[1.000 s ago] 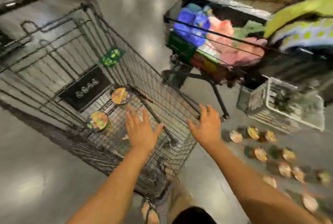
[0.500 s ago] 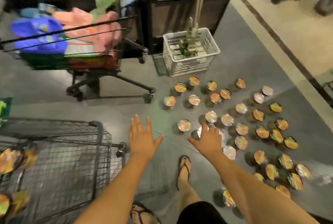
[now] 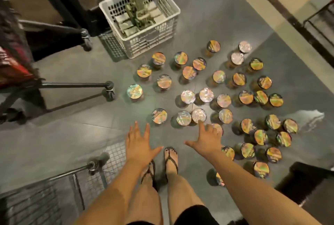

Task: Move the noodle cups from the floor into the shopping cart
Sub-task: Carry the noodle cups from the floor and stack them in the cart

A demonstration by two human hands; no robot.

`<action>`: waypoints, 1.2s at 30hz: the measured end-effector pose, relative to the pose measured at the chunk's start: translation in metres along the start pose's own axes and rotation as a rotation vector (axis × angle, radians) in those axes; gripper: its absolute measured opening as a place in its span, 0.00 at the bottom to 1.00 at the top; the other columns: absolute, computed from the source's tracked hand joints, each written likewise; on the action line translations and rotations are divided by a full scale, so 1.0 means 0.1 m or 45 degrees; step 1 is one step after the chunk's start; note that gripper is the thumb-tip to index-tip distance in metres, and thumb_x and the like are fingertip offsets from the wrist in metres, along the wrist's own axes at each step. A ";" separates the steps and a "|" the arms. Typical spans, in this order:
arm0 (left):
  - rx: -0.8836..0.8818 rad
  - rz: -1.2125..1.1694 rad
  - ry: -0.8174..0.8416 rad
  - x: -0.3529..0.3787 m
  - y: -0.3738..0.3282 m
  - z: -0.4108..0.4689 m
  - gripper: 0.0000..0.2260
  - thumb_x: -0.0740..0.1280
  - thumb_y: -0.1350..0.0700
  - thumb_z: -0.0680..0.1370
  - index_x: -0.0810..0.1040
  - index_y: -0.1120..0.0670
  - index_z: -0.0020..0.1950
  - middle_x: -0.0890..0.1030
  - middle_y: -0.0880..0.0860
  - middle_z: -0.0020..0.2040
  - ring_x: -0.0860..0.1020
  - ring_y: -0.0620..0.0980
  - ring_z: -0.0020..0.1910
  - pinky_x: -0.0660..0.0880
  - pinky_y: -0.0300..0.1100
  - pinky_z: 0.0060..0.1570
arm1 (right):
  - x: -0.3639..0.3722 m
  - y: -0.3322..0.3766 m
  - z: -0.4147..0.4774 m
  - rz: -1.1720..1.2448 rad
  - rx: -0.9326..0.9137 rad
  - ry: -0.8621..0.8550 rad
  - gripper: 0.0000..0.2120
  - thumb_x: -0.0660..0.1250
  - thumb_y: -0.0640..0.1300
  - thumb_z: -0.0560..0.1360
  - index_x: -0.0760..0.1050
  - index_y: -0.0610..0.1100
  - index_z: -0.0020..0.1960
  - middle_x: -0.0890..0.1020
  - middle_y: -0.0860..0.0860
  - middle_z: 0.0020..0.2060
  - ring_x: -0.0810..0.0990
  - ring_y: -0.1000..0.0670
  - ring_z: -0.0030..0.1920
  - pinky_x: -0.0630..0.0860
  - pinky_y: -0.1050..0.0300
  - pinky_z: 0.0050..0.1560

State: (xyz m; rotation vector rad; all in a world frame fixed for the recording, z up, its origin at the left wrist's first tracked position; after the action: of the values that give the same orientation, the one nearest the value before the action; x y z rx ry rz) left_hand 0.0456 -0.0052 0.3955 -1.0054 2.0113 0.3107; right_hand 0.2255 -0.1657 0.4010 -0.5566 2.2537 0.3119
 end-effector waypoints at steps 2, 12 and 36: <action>0.041 0.043 0.022 0.28 0.00 0.40 0.47 0.59 0.27 0.71 0.41 0.48 0.79 0.41 0.61 0.79 0.43 0.61 0.78 0.47 0.55 0.75 | 0.26 -0.09 0.36 0.043 0.046 0.015 0.53 0.64 0.73 0.67 0.44 0.49 0.79 0.58 0.39 0.75 0.55 0.37 0.75 0.56 0.42 0.72; 0.137 0.185 -0.021 2.15 0.06 2.63 0.52 0.61 0.24 0.67 0.38 0.46 0.79 0.42 0.64 0.78 0.45 0.63 0.77 0.49 0.56 0.75 | 2.09 -0.46 2.49 0.143 0.215 0.033 0.57 0.62 0.79 0.61 0.36 0.58 0.77 0.62 0.36 0.72 0.63 0.36 0.71 0.65 0.42 0.66; 0.104 0.056 -0.357 3.46 0.17 3.98 0.51 0.64 0.24 0.64 0.44 0.43 0.78 0.52 0.61 0.73 0.61 0.63 0.68 0.69 0.56 0.64 | 3.46 -0.31 3.85 0.553 0.093 -0.556 0.54 0.73 0.68 0.61 0.52 0.52 0.79 0.55 0.33 0.72 0.60 0.31 0.68 0.65 0.39 0.66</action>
State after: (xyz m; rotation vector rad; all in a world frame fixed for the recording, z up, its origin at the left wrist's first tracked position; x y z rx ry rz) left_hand 0.1517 0.0333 -0.1197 -0.8191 1.7789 0.3683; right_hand 0.2768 -0.1448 -0.1144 0.0509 1.9271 0.5112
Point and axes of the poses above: each hand's wrist, its own z-axis towards the middle knuckle, its own x-axis out of the palm, y = z × x, the point moved 2 cm from there along z, towards the middle knuckle
